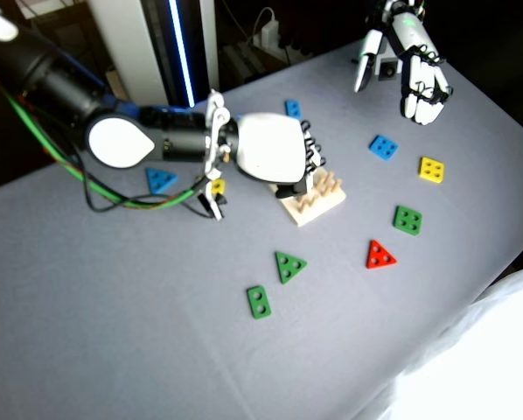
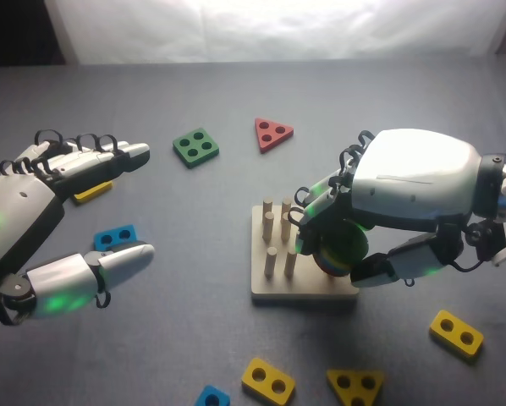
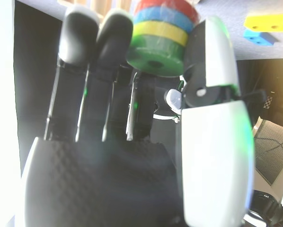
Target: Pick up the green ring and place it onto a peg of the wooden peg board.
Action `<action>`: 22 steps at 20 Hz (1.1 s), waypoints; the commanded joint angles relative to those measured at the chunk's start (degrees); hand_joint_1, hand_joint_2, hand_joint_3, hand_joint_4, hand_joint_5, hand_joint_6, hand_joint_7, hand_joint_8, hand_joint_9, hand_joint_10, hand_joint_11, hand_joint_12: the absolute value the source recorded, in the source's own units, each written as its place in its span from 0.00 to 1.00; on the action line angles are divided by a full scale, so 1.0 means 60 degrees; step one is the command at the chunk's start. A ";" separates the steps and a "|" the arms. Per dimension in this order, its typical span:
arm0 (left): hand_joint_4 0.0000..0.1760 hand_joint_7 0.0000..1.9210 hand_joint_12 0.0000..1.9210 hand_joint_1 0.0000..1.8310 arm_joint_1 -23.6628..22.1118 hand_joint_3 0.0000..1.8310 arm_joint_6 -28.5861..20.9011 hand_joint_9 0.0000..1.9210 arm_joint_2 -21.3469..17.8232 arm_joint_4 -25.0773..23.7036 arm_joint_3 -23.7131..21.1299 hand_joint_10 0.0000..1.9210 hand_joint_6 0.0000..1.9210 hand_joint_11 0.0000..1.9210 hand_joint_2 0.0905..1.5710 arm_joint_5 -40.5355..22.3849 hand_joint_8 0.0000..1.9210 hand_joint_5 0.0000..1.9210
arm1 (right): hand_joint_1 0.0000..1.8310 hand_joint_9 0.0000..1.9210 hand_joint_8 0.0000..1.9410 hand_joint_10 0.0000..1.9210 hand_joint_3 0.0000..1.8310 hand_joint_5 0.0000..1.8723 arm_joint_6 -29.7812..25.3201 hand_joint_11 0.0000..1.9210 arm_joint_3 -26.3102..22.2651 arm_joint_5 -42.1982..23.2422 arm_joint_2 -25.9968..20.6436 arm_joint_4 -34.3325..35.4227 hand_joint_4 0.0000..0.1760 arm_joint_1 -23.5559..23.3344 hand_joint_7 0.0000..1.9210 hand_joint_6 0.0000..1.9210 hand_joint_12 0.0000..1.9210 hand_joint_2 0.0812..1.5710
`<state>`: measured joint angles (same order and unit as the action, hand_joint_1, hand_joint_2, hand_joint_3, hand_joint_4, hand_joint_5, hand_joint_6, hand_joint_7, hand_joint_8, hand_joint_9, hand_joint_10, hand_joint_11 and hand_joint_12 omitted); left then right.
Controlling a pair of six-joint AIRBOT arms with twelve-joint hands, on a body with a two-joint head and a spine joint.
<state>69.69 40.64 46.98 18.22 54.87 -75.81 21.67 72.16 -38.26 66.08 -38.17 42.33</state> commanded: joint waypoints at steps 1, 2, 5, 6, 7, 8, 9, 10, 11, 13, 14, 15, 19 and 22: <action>0.32 0.19 0.46 0.32 -0.0023 0.00 -0.0064 0.18 0.0028 -0.0183 -0.0019 0.00 0.00 0.00 0.70 -0.1216 0.00 0.20 | 0.69 0.53 0.60 0.76 0.00 0.57 -0.0058 0.53 -0.0043 -0.0820 0.0072 0.0232 0.00 -0.0134 0.53 0.37 0.87 0.68; 0.30 0.19 0.46 0.31 -0.0023 0.00 -0.0065 0.18 0.0028 -0.0183 -0.0019 0.00 0.00 0.00 0.70 -0.1219 0.00 0.20 | 0.70 0.49 0.52 0.70 0.00 0.49 -0.0058 0.51 -0.0060 -0.0819 0.0072 0.0211 0.00 -0.0134 0.41 0.18 0.83 0.61; 0.23 0.18 0.43 0.32 -0.0021 0.00 -0.0078 0.17 0.0032 -0.0181 -0.0026 0.00 0.00 0.00 0.70 -0.1231 0.00 0.20 | 0.62 0.28 0.11 0.41 0.00 0.37 -0.0058 0.29 -0.0083 -0.0823 0.0065 0.0210 0.03 -0.0134 0.27 0.00 0.60 0.60; 0.22 0.18 0.42 0.32 -0.0021 0.00 -0.0078 0.17 0.0033 -0.0181 -0.0025 0.00 0.00 0.00 0.70 -0.1229 0.00 0.20 | 0.62 0.29 0.06 0.39 0.00 0.37 -0.0058 0.29 -0.0080 -0.0823 0.0063 0.0211 0.04 -0.0134 0.28 0.00 0.59 0.60; 0.24 0.19 0.46 0.33 -0.0021 0.00 -0.0078 0.18 0.0034 -0.0181 -0.0023 0.00 0.00 0.00 0.70 -0.1230 0.00 0.20 | 0.60 0.27 0.03 0.28 0.00 0.35 -0.0058 0.25 -0.0079 -0.0822 0.0062 0.0215 0.14 -0.0134 0.27 0.00 0.54 0.60; 0.20 0.19 0.48 0.32 -0.0021 0.00 -0.0079 0.18 0.0034 -0.0180 -0.0020 0.00 0.00 0.00 0.70 -0.1231 0.00 0.20 | 0.61 0.29 0.01 0.20 0.00 0.34 -0.0058 0.23 -0.0080 -0.0822 0.0062 0.0216 0.15 -0.0134 0.27 0.00 0.53 0.60; 0.27 0.18 0.45 0.31 -0.0021 0.00 -0.0079 0.17 0.0034 -0.0180 -0.0018 0.00 0.00 0.00 0.70 -0.1231 0.00 0.19 | 0.61 0.30 0.00 0.14 0.00 0.34 -0.0058 0.22 -0.0081 -0.0822 0.0062 0.0217 0.14 -0.0134 0.27 0.00 0.52 0.61; 0.24 0.18 0.45 0.32 -0.0021 0.00 -0.0079 0.17 0.0034 -0.0180 -0.0018 0.00 0.00 0.00 0.70 -0.1231 0.00 0.20 | 0.60 0.31 0.00 0.12 0.00 0.33 -0.0058 0.20 -0.0079 -0.0822 0.0062 0.0217 0.14 -0.0134 0.26 0.00 0.53 0.61; 0.22 0.19 0.48 0.33 -0.0021 0.00 -0.0080 0.18 0.0033 -0.0180 -0.0018 0.00 0.00 0.00 0.70 -0.1231 0.00 0.21 | 0.61 0.32 0.00 0.11 0.00 0.34 -0.0058 0.20 -0.0078 -0.0822 0.0062 0.0218 0.11 -0.0134 0.27 0.00 0.54 0.61; 0.22 0.19 0.48 0.33 -0.0021 0.00 -0.0080 0.18 0.0035 -0.0179 -0.0018 0.00 0.00 0.00 0.70 -0.1231 0.00 0.21 | 0.60 0.31 0.00 0.10 0.00 0.35 -0.0058 0.19 -0.0081 -0.0822 0.0061 0.0232 0.05 -0.0134 0.27 0.00 0.53 0.61; 0.11 0.19 0.49 0.33 -0.0019 0.00 -0.0080 0.19 0.0036 -0.0176 -0.0020 0.01 0.00 0.00 0.70 -0.1232 0.00 0.21 | 0.59 0.31 0.00 0.06 0.00 0.34 -0.0058 0.14 -0.0082 -0.0832 0.0059 0.0296 0.12 -0.0134 0.26 0.00 0.57 0.62; 0.13 0.19 0.50 0.33 -0.0018 0.00 -0.0084 0.19 0.0036 -0.0176 -0.0021 0.00 0.00 0.00 0.70 -0.1239 0.00 0.21 | 0.59 0.31 0.00 0.06 0.00 0.34 -0.0058 0.14 -0.0091 -0.0883 0.0057 0.0359 0.13 -0.0134 0.27 0.00 0.59 0.61; 0.24 0.20 0.49 0.34 0.0058 0.00 -0.0182 0.18 0.0019 -0.0062 -0.0022 0.00 0.00 0.00 0.69 -0.1501 0.00 0.21 | 0.54 0.32 0.00 0.05 0.00 0.35 0.0158 0.02 -0.0338 -0.1912 -0.0766 0.1515 0.22 -0.0031 0.29 0.00 0.75 0.61; 0.01 0.21 0.48 0.41 0.0145 0.00 -0.0196 0.18 -0.0060 -0.0020 -0.0121 0.00 0.00 0.00 0.69 -0.1901 0.00 0.25 | 0.49 0.25 0.00 0.01 0.00 0.35 0.0913 0.03 -0.0864 -0.2885 -0.1547 0.2790 0.00 0.0272 0.30 0.00 0.46 0.65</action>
<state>71.07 39.90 46.72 20.01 54.15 -79.42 27.68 66.98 -49.08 55.37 -20.97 44.77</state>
